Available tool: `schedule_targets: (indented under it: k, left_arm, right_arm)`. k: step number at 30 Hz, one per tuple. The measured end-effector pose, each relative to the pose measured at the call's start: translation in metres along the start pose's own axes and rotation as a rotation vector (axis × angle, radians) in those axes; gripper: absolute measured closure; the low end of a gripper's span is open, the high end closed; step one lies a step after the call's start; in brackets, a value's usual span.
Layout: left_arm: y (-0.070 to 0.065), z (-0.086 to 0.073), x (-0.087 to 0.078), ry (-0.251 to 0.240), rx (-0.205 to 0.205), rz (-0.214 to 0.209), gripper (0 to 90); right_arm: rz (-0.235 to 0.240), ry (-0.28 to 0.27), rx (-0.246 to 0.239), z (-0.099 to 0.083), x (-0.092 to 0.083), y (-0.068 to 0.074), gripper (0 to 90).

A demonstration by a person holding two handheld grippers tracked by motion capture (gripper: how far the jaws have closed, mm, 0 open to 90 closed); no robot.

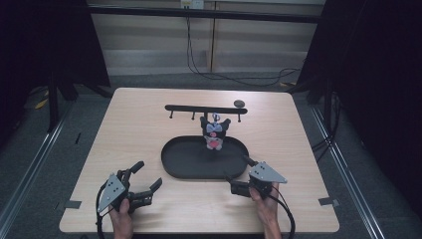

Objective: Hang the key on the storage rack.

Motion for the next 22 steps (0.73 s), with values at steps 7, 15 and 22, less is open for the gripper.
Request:
schedule_targets:
  k: [7,15,22]
  left_arm:
    - [0.000,0.000,0.000,0.000,0.000,0.001,15.4]
    - [0.000,0.000,0.000,0.000,-0.001,0.000,15.4]
    - [0.000,0.000,0.000,0.000,-0.001,0.000,15.4]
  right_arm:
    - [-0.087,-0.111,0.042,-0.011,-0.004,0.003,15.8]
    - [-0.141,-0.230,0.109,-0.013,-0.016,-0.004,13.3]
    - [-0.156,-0.272,0.093,-0.013,-0.021,-0.001,13.6]
Point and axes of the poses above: each handheld gripper's, and its own axes: x roughly forward along the jaws, z roughly out of its top, y roughly to its left, the point moved 5 cm from there along x, roughly forward along the jaws, and after that the axes turned 12 degrees about -z, right-handed, at the moved point
